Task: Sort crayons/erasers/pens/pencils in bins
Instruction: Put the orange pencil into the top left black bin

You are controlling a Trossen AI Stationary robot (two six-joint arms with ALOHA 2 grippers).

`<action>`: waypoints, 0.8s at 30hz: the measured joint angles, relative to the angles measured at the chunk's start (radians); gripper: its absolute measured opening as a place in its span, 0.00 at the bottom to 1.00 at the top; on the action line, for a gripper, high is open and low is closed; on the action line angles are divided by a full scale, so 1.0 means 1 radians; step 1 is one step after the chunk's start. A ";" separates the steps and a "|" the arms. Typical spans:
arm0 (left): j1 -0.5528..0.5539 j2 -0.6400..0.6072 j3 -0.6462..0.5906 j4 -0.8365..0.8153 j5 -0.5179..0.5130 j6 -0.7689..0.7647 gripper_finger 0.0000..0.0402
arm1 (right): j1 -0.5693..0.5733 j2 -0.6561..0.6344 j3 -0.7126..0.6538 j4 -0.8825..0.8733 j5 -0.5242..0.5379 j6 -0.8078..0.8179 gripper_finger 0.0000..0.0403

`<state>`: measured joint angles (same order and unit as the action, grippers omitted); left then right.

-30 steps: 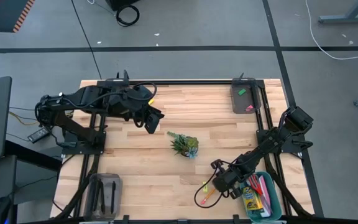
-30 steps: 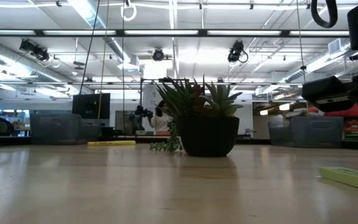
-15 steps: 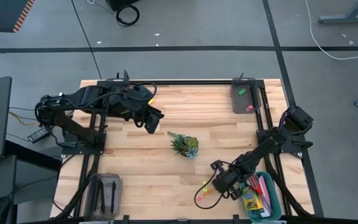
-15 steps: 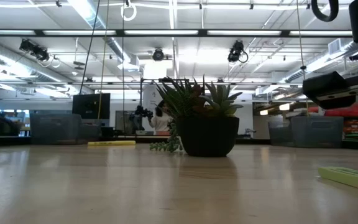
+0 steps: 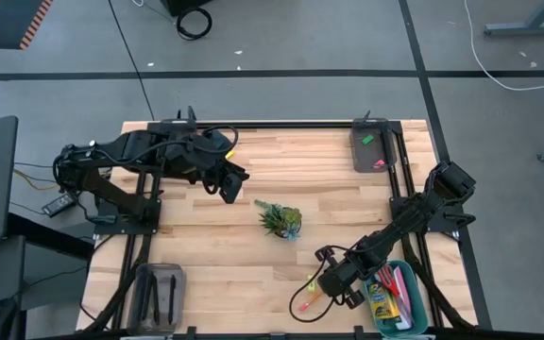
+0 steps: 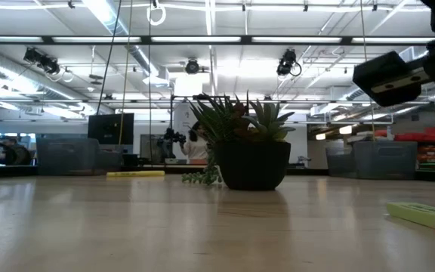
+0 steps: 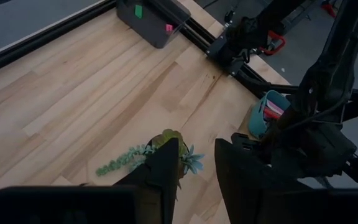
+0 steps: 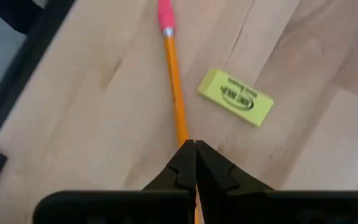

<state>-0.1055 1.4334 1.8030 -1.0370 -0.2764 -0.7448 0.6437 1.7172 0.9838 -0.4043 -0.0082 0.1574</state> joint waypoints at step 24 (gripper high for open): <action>-0.012 0.000 0.000 -0.009 0.000 0.015 0.28 | -0.003 -0.001 0.074 -0.213 -0.021 0.144 0.34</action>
<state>-0.1177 1.4334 1.8030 -1.0463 -0.2768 -0.7299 0.6411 1.7164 1.0577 -0.6173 -0.0289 0.3018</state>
